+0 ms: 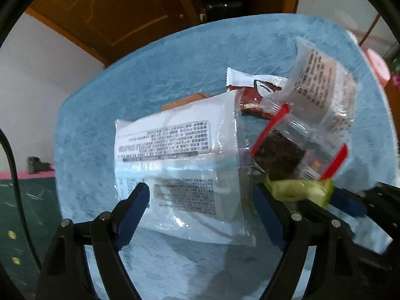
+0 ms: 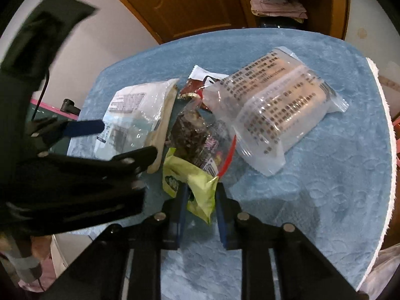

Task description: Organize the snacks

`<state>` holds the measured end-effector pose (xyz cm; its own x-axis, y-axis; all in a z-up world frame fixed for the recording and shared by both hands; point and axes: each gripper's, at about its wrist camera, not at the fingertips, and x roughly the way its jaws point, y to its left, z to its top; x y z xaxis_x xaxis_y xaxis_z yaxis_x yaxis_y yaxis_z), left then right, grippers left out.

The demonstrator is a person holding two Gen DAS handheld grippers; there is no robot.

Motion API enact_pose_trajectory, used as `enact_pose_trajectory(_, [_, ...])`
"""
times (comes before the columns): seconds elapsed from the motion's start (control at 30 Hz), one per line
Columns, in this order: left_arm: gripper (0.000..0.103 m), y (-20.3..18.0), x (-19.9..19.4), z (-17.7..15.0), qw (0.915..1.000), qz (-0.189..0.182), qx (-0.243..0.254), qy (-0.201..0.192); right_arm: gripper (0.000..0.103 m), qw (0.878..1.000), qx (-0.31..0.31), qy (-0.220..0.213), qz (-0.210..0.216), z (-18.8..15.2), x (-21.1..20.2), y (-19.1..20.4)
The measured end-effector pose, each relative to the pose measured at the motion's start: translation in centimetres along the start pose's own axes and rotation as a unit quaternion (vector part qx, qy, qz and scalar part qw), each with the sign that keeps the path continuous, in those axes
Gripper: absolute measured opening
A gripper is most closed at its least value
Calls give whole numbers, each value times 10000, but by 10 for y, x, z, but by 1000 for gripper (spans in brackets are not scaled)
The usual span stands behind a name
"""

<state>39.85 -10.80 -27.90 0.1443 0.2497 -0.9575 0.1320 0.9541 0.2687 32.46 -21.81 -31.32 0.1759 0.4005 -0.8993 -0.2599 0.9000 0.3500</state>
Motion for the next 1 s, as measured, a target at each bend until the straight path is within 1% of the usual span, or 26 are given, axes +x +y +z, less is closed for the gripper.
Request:
enact_pose_trajectory(0.07, [83,-7,3,1,9994,347,57,-29,21,10000,-61,12,14,-4,-1,2])
enact_pose_trajectory(0.13, [83,-10,5,1,9983,577,23,-39,20,9999,-87,1,77,-7,-2,2])
enact_pose_trajectory(0.17, [76,-9,5,1,9980,626,-10,-30,20,9999,-95,-1,100,-8,-3,2])
enact_pose_trajectory(0.2, [61,-6,5,0,9981,613,-62,-7,20,9998,-117,-2,142,-10,-4,3])
enact_pose_trajectory(0.23, [53,-3,6,-1,9985,540,-122,45,20,9997,-145,5,193,-11,-4,4])
enact_pose_trajectory(0.27, [38,1,6,-3,9987,465,-191,106,20,9995,-186,13,243,-12,-4,5])
enact_pose_trajectory(0.3, [31,7,8,-7,9987,383,-291,193,20,9994,-235,16,272,-13,-4,7])
enact_pose_trajectory(0.33, [30,11,9,-9,9984,373,-361,224,20,9991,-291,21,299,-14,-4,8])
enact_pose_trajectory(0.4, [17,20,8,-16,9982,342,-453,181,20,9986,-398,39,353,-16,-3,11])
enact_pose_trajectory(0.43, [13,25,9,-21,9981,312,-503,154,20,9983,-441,56,367,-16,-3,11])
enact_pose_trajectory(0.5, [8,34,3,-29,9976,236,-642,100,20,9976,-530,54,443,-16,-3,12])
enact_pose_trajectory(0.57, [6,46,1,-38,9970,107,-766,54,20,9970,-595,91,487,-19,-4,13])
enact_pose_trajectory(0.6, [1,51,-1,-43,9966,40,-823,17,20,9968,-629,122,483,-20,-3,13])
enact_pose_trajectory(0.7, [1,74,-8,-54,9951,-105,-978,-123,20,9964,-699,203,432,-23,-1,11])
enact_pose_trajectory(0.9, [1,102,-24,-75,9911,-389,-1213,-394,20,9948,-852,259,489,-27,-6,14])
enact_pose_trajectory(1.0, [1,116,-30,-81,9882,-493,-1353,-512,20,9938,-1017,307,337,-22,2,21])
